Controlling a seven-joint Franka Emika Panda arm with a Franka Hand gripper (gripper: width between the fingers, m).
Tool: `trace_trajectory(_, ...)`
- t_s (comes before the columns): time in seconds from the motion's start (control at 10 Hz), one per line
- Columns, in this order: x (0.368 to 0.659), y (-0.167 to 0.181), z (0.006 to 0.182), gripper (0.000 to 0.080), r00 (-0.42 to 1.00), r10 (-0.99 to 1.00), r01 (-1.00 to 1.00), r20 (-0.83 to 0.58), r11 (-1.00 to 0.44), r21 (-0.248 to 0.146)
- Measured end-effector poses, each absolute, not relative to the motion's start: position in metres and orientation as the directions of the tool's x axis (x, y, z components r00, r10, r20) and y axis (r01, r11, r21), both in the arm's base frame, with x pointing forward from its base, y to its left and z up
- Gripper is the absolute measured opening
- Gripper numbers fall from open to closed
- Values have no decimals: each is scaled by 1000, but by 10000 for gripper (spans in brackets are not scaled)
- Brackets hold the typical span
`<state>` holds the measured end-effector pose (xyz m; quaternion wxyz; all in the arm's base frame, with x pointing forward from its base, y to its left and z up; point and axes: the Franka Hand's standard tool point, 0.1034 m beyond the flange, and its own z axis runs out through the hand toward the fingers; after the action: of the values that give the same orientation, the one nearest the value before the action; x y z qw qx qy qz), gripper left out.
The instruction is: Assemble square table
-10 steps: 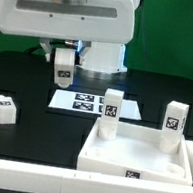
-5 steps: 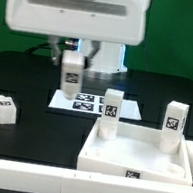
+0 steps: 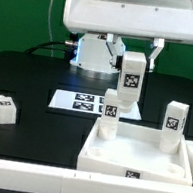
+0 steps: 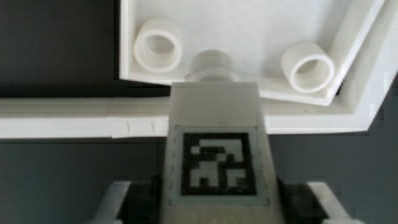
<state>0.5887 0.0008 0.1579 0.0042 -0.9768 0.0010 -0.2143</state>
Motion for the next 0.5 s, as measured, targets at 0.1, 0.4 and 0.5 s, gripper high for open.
trace_trajectory(0.1,589,-2,159,285,878,4,0,478,-1000,9)
trace_trajectory(0.4,589,-4,153,285,839,4,-11,544,-1000,25)
trace_trajectory(0.5,597,15,150,286,844,-49,-41,534,-999,-26)
